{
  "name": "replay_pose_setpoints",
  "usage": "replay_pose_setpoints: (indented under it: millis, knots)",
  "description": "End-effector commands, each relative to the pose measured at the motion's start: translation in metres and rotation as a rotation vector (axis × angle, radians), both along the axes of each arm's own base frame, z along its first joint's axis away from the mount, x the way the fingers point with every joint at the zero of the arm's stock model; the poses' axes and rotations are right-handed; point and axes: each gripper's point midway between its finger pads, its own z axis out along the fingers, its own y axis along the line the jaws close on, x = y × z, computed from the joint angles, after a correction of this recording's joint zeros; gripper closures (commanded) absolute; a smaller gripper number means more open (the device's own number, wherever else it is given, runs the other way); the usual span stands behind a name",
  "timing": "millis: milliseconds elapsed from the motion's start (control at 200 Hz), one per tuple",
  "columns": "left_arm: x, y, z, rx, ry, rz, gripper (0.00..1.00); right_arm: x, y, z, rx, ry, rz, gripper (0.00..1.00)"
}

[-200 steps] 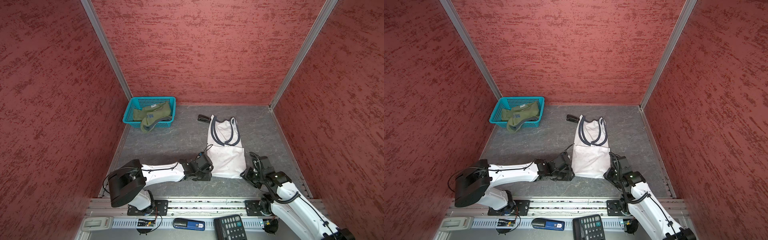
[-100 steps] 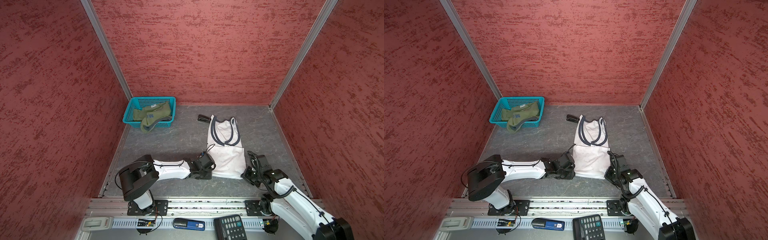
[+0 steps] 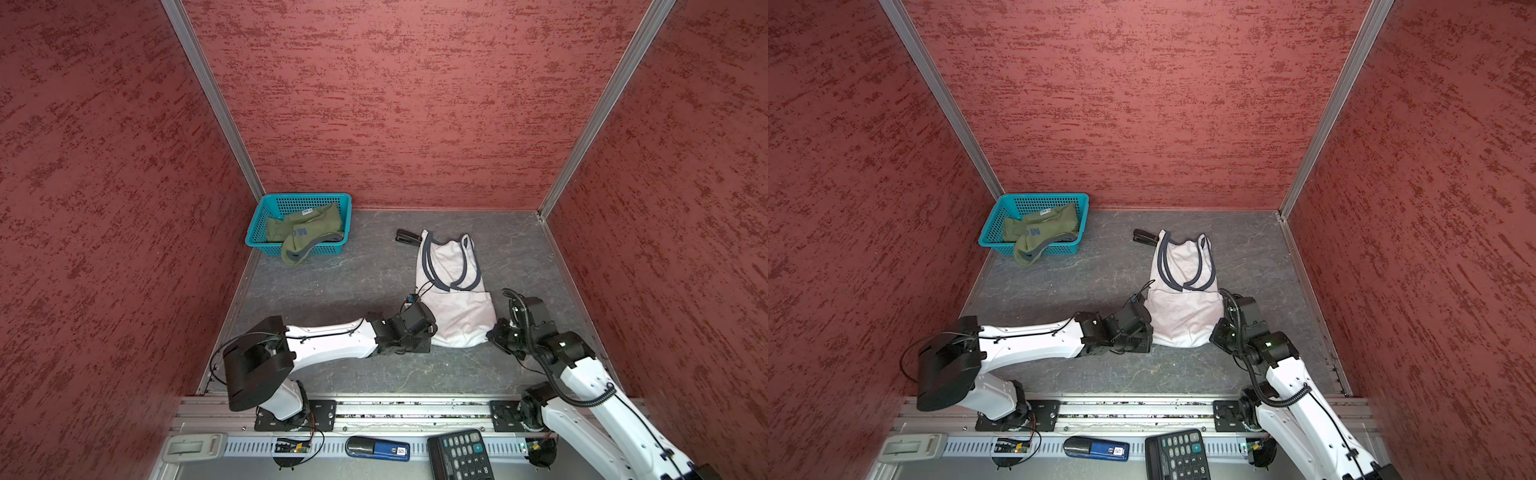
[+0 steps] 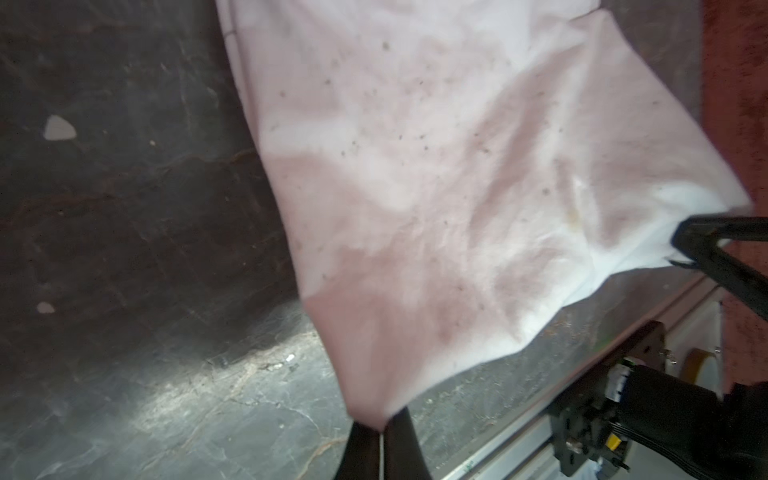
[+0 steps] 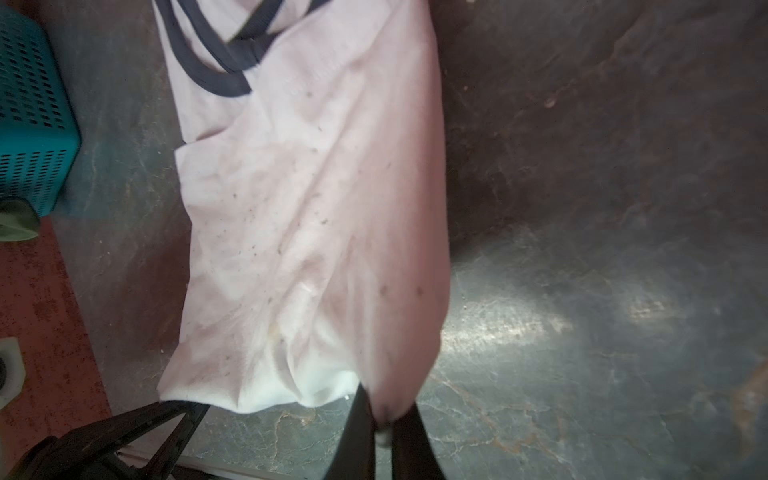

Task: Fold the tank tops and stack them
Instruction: 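Lift the near edge with both grippers and fold it away over the straps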

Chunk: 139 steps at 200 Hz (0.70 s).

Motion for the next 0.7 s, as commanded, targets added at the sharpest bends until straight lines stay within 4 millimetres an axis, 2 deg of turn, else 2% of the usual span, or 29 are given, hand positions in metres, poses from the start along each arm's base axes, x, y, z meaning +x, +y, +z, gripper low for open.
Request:
replay_pose_setpoints:
  millis: [0, 205, 366, 531, 691]
  knots:
    - [0.001, 0.004, 0.039, -0.04, -0.058, 0.001, 1.0, -0.013, -0.006, 0.014, -0.038, 0.021, 0.02, 0.97]
    - [-0.002, 0.009, 0.095, -0.139, -0.097, 0.0, 1.0, -0.005, -0.002, 0.065, -0.013, -0.089, 0.041, 0.98]
    - [0.01, 0.015, 0.128, -0.204, -0.114, 0.041, 1.0, 0.016, 0.007, 0.103, 0.019, -0.189, 0.061, 0.97]
    - [0.047, 0.021, 0.148, -0.279, -0.094, 0.117, 1.0, 0.053, 0.021, 0.128, 0.034, -0.274, 0.083, 0.94]
    - [0.089, 0.018, 0.155, -0.305, -0.068, 0.16, 1.0, 0.1, 0.033, 0.143, 0.016, -0.33, 0.119, 0.93]
